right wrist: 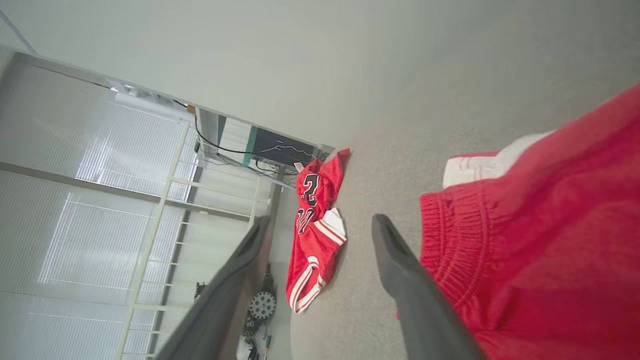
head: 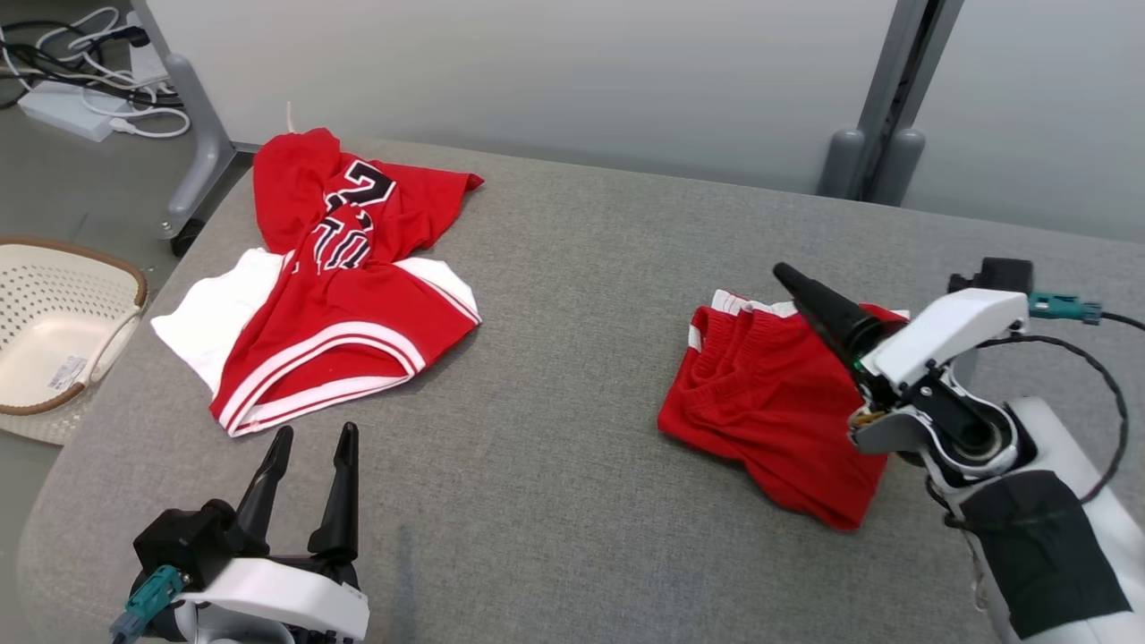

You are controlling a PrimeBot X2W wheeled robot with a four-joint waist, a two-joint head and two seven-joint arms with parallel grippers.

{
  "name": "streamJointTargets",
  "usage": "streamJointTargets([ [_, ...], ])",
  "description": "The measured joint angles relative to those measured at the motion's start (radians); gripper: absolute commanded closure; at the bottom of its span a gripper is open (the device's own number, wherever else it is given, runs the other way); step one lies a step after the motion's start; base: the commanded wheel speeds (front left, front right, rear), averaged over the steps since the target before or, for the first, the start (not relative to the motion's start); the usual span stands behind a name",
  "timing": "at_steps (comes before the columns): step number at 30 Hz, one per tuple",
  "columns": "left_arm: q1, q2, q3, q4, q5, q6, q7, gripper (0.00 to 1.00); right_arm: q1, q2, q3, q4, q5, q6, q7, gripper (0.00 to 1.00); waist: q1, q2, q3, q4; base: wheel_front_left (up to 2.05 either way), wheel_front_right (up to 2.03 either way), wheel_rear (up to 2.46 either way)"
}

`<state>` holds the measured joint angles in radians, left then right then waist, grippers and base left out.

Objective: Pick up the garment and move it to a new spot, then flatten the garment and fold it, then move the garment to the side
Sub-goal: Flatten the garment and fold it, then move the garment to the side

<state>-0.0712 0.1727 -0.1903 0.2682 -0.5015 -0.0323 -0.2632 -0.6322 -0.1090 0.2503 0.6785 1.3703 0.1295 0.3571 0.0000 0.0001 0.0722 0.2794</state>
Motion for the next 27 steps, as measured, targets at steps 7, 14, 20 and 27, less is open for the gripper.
streamJointTargets([
  [7,0.002,0.007,0.006,-0.021,0.003,0.007,0.000,0.00,0.085,-0.109,0.068,-0.127,-0.129,0.000,-0.103,0.00,0.0000,0.0000,-0.002,-0.036,0.00,0.00,0.00],
  [14,0.004,0.008,-0.001,-0.030,0.004,0.011,0.000,0.00,0.124,-0.164,0.095,-0.111,-0.277,0.000,-0.238,0.00,0.0000,0.0000,-0.008,-0.065,0.00,0.00,0.00],
  [20,0.005,0.015,-0.007,-0.034,0.004,0.013,0.007,0.00,0.117,-0.145,0.084,0.075,-0.377,0.000,-0.210,0.00,0.0000,0.0000,-0.007,-0.065,0.00,0.00,0.00],
  [27,0.004,0.021,-0.014,-0.035,0.003,0.015,0.012,0.00,0.009,-0.079,0.057,0.251,-0.403,0.000,-0.033,0.00,0.0000,0.0000,0.004,-0.046,0.00,0.00,0.00],
])
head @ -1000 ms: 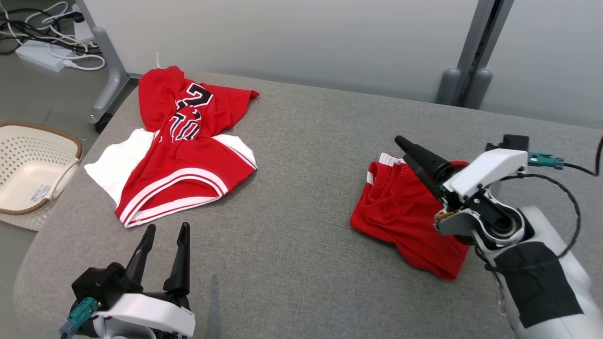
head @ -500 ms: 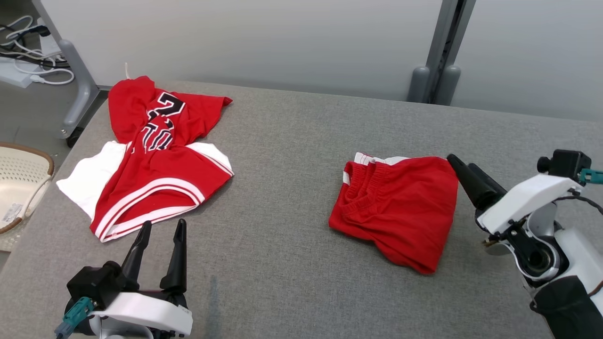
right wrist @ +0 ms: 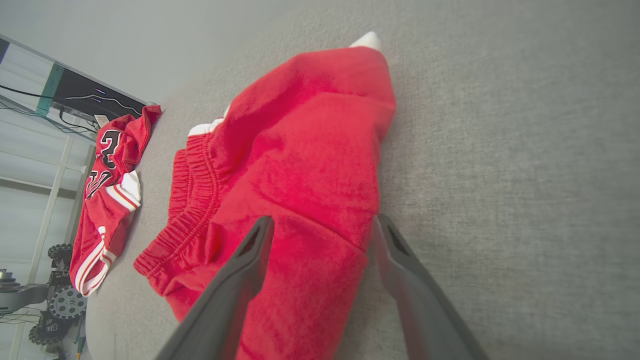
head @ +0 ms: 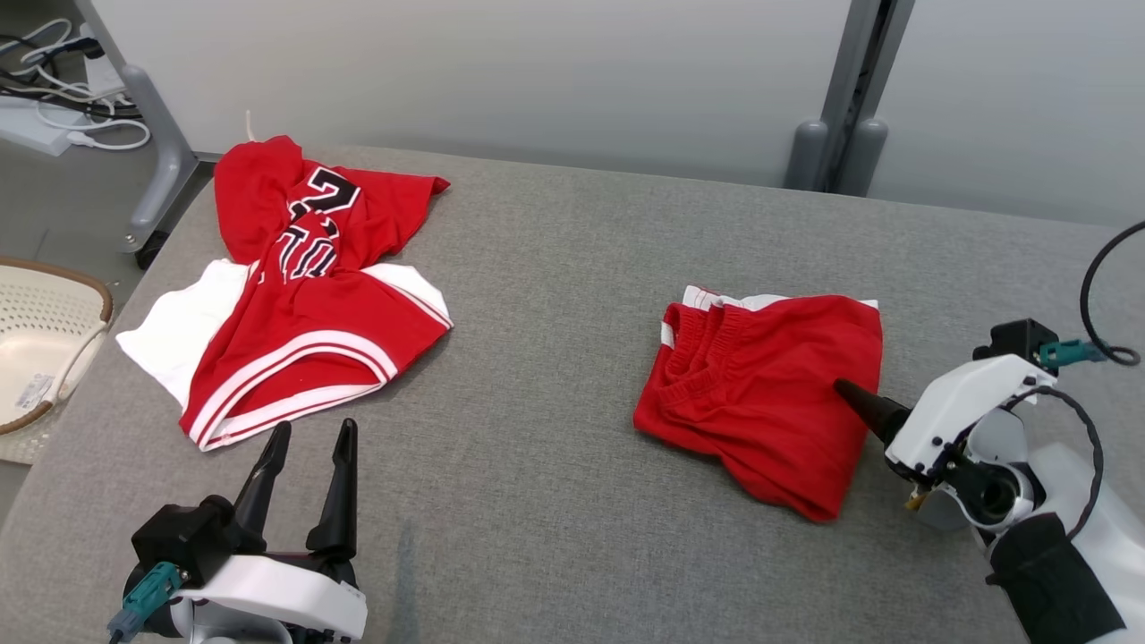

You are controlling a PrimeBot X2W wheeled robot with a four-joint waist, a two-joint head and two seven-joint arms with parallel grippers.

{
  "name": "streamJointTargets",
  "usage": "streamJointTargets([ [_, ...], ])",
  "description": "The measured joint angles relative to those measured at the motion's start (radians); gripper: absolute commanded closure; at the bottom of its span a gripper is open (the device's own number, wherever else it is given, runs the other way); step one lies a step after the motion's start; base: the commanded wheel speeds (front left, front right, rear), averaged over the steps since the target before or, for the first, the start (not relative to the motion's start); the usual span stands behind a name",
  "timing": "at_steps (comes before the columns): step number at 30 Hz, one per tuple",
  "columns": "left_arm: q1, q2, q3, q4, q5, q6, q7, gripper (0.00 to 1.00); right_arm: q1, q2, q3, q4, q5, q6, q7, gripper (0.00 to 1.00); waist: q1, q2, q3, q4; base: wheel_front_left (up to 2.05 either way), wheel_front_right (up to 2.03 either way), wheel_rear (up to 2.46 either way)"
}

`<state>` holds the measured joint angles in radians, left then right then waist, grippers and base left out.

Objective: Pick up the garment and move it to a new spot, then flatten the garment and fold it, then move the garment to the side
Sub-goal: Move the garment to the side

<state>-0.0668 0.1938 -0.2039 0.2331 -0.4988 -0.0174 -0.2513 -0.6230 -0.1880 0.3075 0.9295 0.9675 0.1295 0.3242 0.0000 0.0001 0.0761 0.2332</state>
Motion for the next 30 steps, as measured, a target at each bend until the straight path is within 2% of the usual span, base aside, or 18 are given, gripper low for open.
streamJointTargets([
  [7,0.000,-0.003,-0.003,0.008,-0.004,0.000,0.000,0.00,-0.053,0.026,-0.030,0.137,0.002,0.000,0.136,0.00,0.0000,0.0000,0.005,0.034,0.00,0.00,0.00],
  [16,-0.002,-0.003,-0.003,0.012,-0.006,0.000,-0.002,0.00,-0.085,0.057,-0.086,0.182,0.063,0.000,0.174,0.00,0.0000,0.0000,0.022,0.062,0.00,0.00,0.00],
  [17,-0.003,-0.003,-0.003,0.013,-0.006,0.000,-0.005,0.00,-0.085,0.058,-0.088,0.181,0.063,0.000,0.171,0.12,0.0000,0.0000,0.024,0.062,0.00,0.00,0.00],
  [18,-0.003,-0.003,-0.003,0.013,-0.006,0.000,-0.005,0.00,-0.085,0.058,-0.088,0.181,0.063,0.000,0.171,0.50,0.0000,0.0000,0.024,0.062,0.00,0.00,0.00],
  [19,-0.004,-0.002,-0.001,0.013,-0.006,0.000,-0.005,0.00,-0.085,0.058,-0.089,0.180,0.064,0.000,0.168,0.61,0.0000,0.0000,0.026,0.061,0.00,0.00,0.00],
  [20,-0.004,-0.002,-0.001,0.013,-0.006,0.000,-0.005,0.00,-0.085,0.058,-0.089,0.180,0.064,0.000,0.168,0.83,0.0000,0.0000,0.026,0.061,0.00,0.00,0.00],
  [21,-0.004,-0.001,-0.001,0.013,-0.006,0.000,-0.005,0.00,-0.085,0.058,-0.090,0.179,0.064,0.000,0.160,1.00,0.0000,0.0000,0.027,0.060,0.00,0.00,0.00],
  [30,-0.005,0.002,0.001,0.013,-0.006,0.001,-0.006,0.00,-0.085,0.041,-0.065,0.105,0.060,0.000,0.137,1.00,0.0000,0.0000,0.024,0.025,0.00,0.00,0.00],
])
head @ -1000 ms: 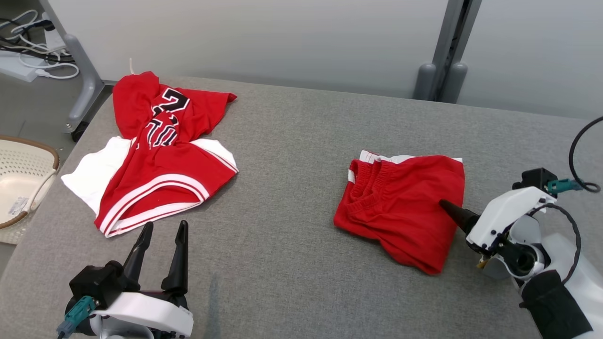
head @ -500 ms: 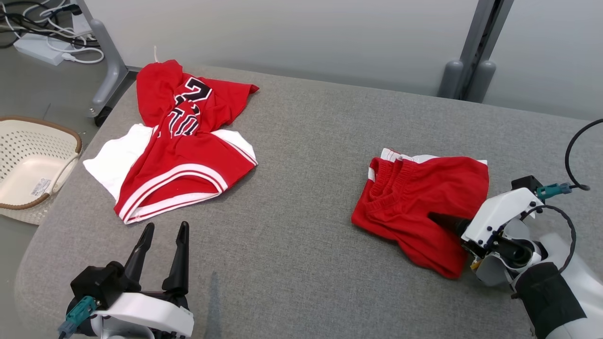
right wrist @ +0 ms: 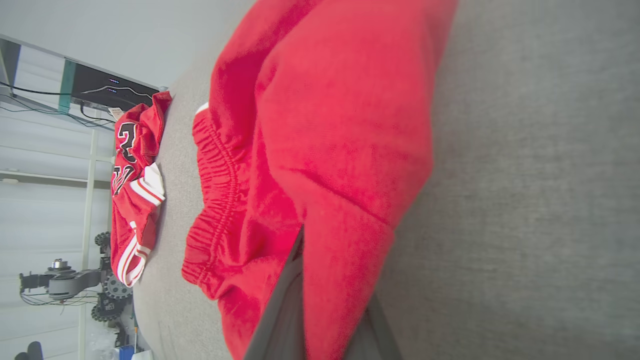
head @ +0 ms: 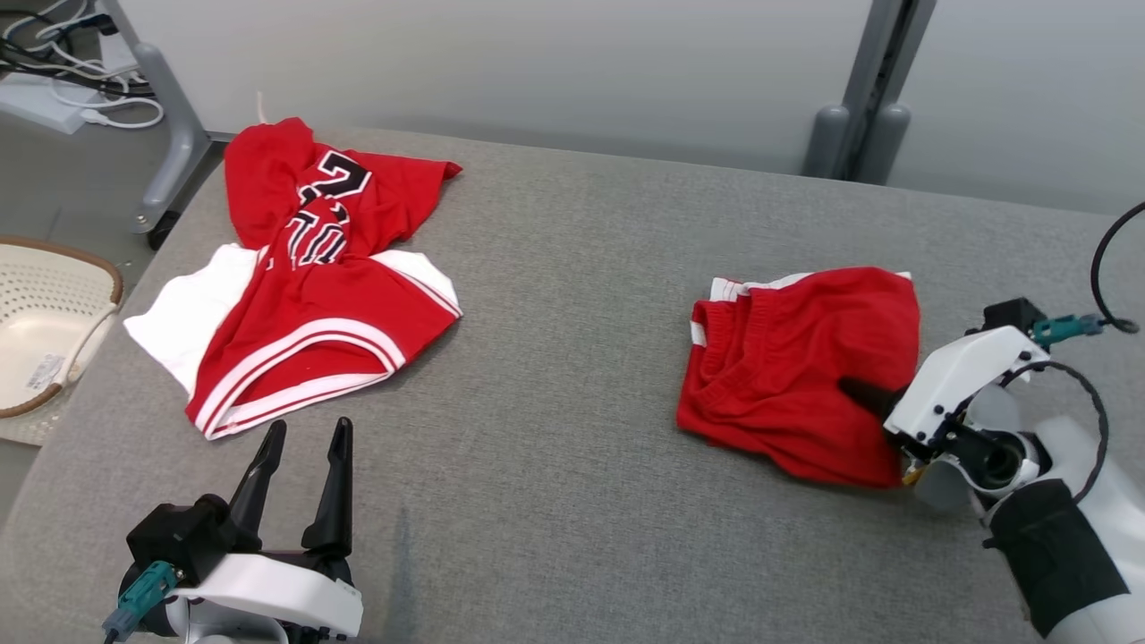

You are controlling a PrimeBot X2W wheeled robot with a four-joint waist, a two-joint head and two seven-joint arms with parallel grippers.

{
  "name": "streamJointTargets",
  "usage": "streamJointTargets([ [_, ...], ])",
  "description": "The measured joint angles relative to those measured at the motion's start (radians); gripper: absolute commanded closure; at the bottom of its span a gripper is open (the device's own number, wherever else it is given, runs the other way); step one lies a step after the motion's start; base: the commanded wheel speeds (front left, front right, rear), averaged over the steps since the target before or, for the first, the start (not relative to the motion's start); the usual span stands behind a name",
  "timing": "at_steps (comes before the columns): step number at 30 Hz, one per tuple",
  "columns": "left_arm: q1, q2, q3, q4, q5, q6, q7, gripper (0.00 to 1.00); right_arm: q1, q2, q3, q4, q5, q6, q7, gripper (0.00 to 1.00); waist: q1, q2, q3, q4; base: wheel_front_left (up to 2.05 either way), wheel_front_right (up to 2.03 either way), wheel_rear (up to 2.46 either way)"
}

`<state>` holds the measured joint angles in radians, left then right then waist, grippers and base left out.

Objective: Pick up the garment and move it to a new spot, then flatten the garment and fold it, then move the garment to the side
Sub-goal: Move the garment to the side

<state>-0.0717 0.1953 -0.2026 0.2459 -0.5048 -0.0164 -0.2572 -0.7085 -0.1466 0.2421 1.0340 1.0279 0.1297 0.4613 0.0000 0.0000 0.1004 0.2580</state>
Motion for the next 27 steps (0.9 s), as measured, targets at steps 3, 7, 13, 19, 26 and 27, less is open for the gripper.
streamJointTargets([
  [3,-0.002,0.003,0.001,-0.006,0.000,0.000,0.000,0.00,0.000,-0.037,0.026,-0.048,-0.021,0.000,-0.002,1.00,0.0000,0.0000,0.007,-0.018,0.00,0.00,0.00],
  [7,-0.019,0.009,0.002,-0.020,0.002,-0.001,-0.002,0.00,-0.021,-0.101,0.054,-0.106,-0.036,0.000,0.002,1.00,0.0000,0.0000,0.032,-0.044,0.00,0.00,0.00],
  [13,-0.061,0.010,-0.004,-0.059,0.012,-0.009,-0.003,0.00,-0.067,-0.212,0.129,-0.242,-0.059,0.000,0.031,1.00,0.0000,0.0000,0.100,-0.086,0.00,0.00,0.00],
  [19,-0.099,0.019,-0.006,-0.082,0.021,-0.013,-0.003,0.00,-0.119,-0.321,0.188,-0.317,-0.072,0.000,0.029,1.00,0.0000,0.0000,0.174,-0.121,0.00,0.00,0.00],
  [26,-0.141,0.035,-0.008,-0.098,0.021,-0.019,0.000,0.00,-0.225,-0.431,0.250,-0.350,-0.102,0.000,0.024,1.00,0.0000,0.0000,0.272,-0.159,0.00,0.00,0.00],
  [27,-0.147,0.035,-0.009,-0.101,0.021,-0.021,0.000,0.00,-0.242,-0.446,0.258,-0.348,-0.109,0.000,0.023,1.00,0.0000,0.0000,0.286,-0.164,0.00,0.00,0.00],
])
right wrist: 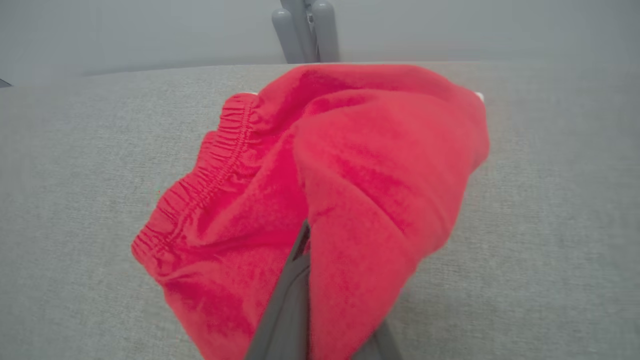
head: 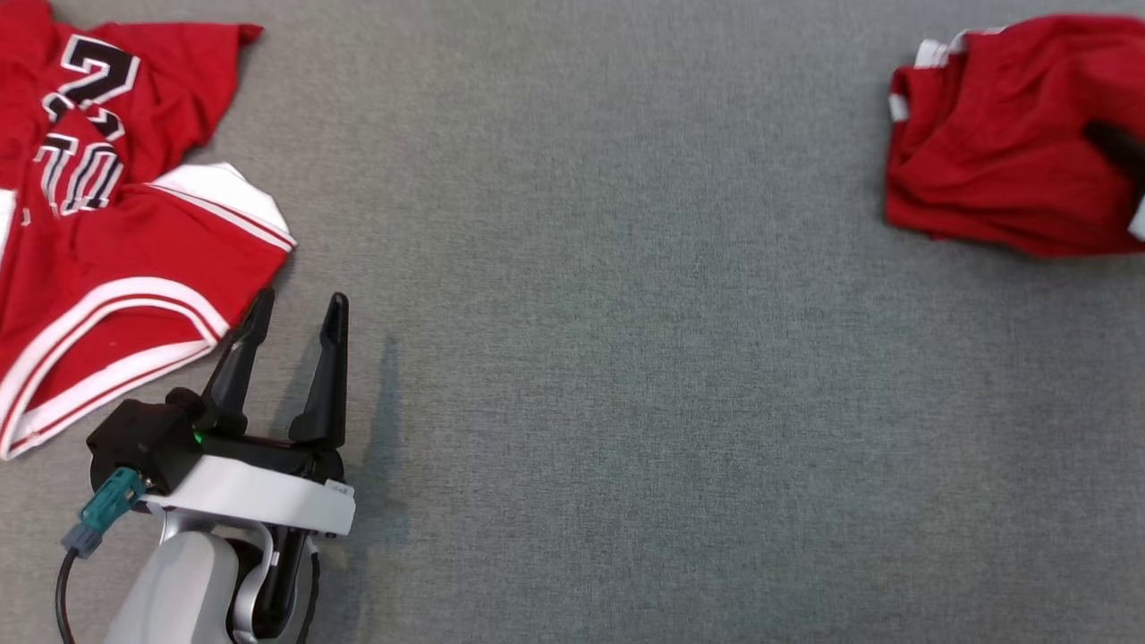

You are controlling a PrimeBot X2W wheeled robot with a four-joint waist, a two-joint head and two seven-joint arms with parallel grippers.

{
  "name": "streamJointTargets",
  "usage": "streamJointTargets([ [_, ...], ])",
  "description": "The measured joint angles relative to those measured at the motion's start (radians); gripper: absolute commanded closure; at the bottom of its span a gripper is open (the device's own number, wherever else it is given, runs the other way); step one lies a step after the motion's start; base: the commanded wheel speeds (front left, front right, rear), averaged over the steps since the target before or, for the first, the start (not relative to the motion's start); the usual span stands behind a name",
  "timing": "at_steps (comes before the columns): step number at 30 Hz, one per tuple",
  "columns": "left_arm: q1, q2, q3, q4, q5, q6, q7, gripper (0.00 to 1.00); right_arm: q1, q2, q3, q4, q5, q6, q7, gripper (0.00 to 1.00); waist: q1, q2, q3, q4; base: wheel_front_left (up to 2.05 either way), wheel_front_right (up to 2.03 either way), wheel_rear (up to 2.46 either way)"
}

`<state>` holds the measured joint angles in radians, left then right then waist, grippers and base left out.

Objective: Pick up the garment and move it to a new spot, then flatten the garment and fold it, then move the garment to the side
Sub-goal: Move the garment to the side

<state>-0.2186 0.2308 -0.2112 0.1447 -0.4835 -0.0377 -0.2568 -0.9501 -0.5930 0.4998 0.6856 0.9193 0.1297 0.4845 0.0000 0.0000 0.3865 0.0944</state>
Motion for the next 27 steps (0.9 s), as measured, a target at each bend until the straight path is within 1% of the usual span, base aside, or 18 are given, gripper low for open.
streamJointTargets([
  [7,-0.038,0.003,-0.006,-0.013,0.007,-0.002,0.000,0.00,-0.105,-0.070,0.041,0.049,-0.038,0.001,-0.013,1.00,0.0000,0.0000,0.096,-0.021,0.00,0.00,0.00],
  [10,-0.045,0.002,-0.009,-0.012,0.007,-0.005,0.000,0.00,-0.139,-0.083,0.048,0.074,-0.046,0.001,-0.031,1.00,0.0000,0.0000,0.117,-0.022,0.00,0.00,0.00],
  [17,-0.057,0.001,-0.015,-0.008,0.008,-0.007,-0.001,0.00,-0.195,-0.126,0.093,0.150,-0.111,0.001,-0.031,1.00,0.0000,0.0000,0.126,-0.016,0.00,0.00,0.00],
  [22,-0.057,0.001,-0.016,-0.008,0.008,-0.007,-0.002,0.00,-0.211,-0.138,0.114,0.208,-0.140,0.001,-0.044,1.00,0.0000,0.0000,0.115,-0.009,0.00,0.00,0.00],
  [23,-0.057,0.000,-0.016,-0.009,0.008,-0.007,-0.002,0.00,-0.212,-0.138,0.118,0.220,-0.148,0.001,-0.046,0.97,0.0000,0.0000,0.111,-0.008,0.00,0.00,0.00],
  [24,-0.057,0.000,-0.017,-0.008,0.009,-0.007,-0.002,0.00,-0.214,-0.139,0.123,0.234,-0.158,0.001,-0.049,0.69,0.0000,0.0000,0.108,-0.007,0.00,0.00,0.00],
  [25,-0.057,0.000,-0.018,-0.008,0.009,-0.006,-0.002,0.00,-0.215,-0.140,0.127,0.244,-0.167,0.001,-0.054,0.53,0.0000,0.0000,0.104,-0.006,0.00,0.00,0.00],
  [26,-0.057,-0.001,-0.020,-0.008,0.009,-0.006,-0.002,0.00,-0.218,-0.140,0.131,0.259,-0.175,0.001,-0.055,0.53,0.0000,0.0000,0.101,-0.005,0.00,0.00,0.00],
  [27,-0.057,-0.001,-0.021,-0.008,0.009,-0.006,-0.002,0.00,-0.220,-0.139,0.131,0.270,-0.178,0.001,-0.060,0.16,0.0000,0.0000,0.097,-0.004,0.00,0.00,0.00],
])
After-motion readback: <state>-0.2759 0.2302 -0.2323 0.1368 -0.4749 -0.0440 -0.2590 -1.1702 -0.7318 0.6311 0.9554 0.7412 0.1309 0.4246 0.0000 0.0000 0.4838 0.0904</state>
